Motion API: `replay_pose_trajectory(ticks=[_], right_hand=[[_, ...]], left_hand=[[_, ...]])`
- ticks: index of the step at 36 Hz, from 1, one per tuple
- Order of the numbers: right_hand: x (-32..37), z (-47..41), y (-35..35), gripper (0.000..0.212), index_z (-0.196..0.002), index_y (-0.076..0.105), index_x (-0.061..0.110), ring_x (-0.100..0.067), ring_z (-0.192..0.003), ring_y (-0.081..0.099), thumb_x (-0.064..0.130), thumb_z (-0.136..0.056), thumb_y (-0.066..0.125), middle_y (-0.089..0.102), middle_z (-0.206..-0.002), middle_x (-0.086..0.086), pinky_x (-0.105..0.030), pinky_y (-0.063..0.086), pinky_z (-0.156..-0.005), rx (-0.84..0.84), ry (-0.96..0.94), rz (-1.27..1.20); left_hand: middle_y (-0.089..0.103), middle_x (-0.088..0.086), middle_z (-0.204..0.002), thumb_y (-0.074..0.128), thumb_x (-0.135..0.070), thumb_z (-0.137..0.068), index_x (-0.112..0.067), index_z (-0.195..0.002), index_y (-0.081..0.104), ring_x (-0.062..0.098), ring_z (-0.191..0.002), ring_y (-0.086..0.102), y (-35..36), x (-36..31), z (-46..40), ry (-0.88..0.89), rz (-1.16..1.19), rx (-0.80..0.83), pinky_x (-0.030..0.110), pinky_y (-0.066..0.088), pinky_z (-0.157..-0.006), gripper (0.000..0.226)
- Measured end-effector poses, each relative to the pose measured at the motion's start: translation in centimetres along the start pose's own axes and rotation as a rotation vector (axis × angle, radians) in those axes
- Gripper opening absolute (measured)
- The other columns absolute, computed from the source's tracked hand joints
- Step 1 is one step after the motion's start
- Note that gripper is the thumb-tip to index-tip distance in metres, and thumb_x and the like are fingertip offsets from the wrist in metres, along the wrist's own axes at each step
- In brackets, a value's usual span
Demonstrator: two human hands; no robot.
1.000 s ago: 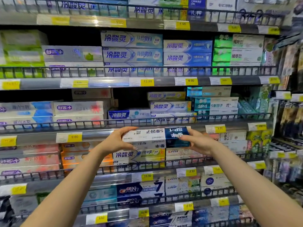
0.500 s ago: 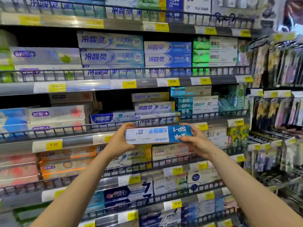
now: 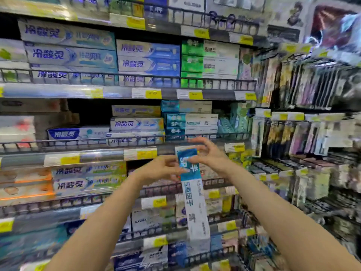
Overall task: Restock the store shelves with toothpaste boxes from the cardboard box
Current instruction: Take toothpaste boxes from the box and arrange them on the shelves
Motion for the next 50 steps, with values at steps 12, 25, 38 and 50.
replay_pose_trajectory(ticks=[12, 25, 38, 50], right_hand=[[-6.9, 4.8, -7.7, 0.047, -0.124, 0.039, 0.044, -0.004, -0.097, 0.053, 0.030, -0.086, 0.064, 0.048, -0.115, 0.007, -0.014, 0.047, -0.074, 0.160, 0.110, 0.269], [-3.0, -1.9, -11.7, 0.051, -0.132, 0.051, 0.023, -0.006, -0.109, 0.049, 0.022, -0.084, 0.067, 0.050, -0.122, 0.012, 0.002, 0.039, -0.068, -0.057, -0.177, 0.376], [2.1, -10.6, -12.3, 0.054, -0.135, 0.045, 0.035, -0.018, -0.118, 0.048, 0.055, -0.086, 0.051, 0.055, -0.130, 0.003, -0.033, 0.035, -0.088, -0.159, -0.420, 1.118], [-0.4, -16.6, -12.3, 0.043, -0.123, 0.060, 0.030, -0.016, -0.121, 0.052, 0.040, -0.082, 0.067, 0.057, -0.130, 0.006, -0.039, 0.042, -0.101, 0.115, -0.328, 0.880]], left_hand=[[0.067, 0.008, -0.094, 0.056, 0.002, -0.088, -0.007, -0.100, 0.056, 0.017, -0.077, 0.071, 5.1, -1.2, -1.9, 0.163, 0.536, -0.425, 0.024, 0.056, -0.061, 0.015], [0.063, 0.001, -0.117, 0.076, -0.027, -0.072, -0.012, -0.124, 0.053, 0.014, -0.107, 0.061, -0.7, -3.1, -4.0, 0.169, 0.099, -0.578, 0.030, 0.052, -0.090, 0.059], [0.037, 0.001, -0.148, 0.027, -0.046, -0.098, -0.019, -0.139, 0.039, 0.017, -0.139, 0.027, -9.0, -0.3, -8.3, -0.140, -1.211, -0.805, 0.057, -0.010, -0.111, 0.051], [0.047, 0.000, -0.139, 0.002, -0.059, -0.080, -0.020, -0.135, 0.047, 0.021, -0.133, 0.034, -7.9, -0.4, -8.6, -0.053, -1.192, -0.919, 0.048, -0.005, -0.113, 0.082]])
Point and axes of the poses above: each hand's wrist, its own z-axis away from the middle knuckle, its own y-axis out of the palm, x = y × z, the point moved 5 cm from there along -z, towards the middle knuckle
